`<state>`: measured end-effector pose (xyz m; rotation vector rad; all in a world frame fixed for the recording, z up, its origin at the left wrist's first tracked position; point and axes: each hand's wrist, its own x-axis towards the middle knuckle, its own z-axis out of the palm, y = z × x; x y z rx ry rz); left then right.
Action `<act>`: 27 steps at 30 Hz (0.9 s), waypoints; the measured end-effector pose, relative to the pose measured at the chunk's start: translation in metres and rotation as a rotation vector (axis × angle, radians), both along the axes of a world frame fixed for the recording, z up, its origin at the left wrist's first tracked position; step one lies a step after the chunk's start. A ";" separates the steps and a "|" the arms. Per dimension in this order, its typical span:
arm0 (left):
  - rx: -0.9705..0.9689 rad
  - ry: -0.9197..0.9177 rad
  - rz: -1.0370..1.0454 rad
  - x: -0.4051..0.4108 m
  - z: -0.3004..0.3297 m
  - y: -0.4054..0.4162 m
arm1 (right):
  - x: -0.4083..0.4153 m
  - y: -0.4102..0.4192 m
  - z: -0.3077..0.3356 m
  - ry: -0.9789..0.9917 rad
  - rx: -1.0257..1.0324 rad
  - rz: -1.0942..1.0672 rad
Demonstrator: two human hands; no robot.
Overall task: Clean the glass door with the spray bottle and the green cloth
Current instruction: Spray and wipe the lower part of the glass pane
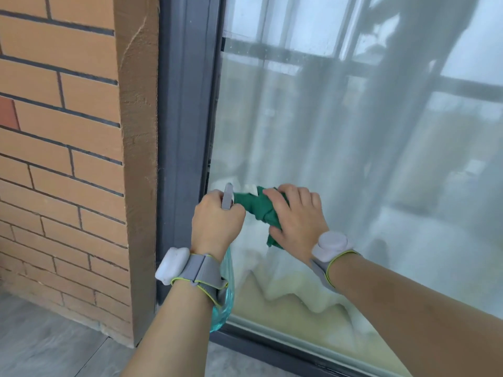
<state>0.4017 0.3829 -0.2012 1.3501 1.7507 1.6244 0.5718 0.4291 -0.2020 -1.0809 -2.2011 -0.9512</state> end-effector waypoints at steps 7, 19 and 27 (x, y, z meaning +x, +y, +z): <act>0.069 0.046 -0.152 0.052 0.025 -0.015 | 0.061 -0.009 -0.017 -0.293 -0.160 -0.067; -0.002 0.026 -0.375 0.111 0.022 -0.019 | 0.082 -0.023 -0.042 -0.271 0.012 0.024; 0.130 0.120 -0.154 0.088 0.028 -0.018 | 0.077 -0.005 -0.009 -0.207 0.076 -0.090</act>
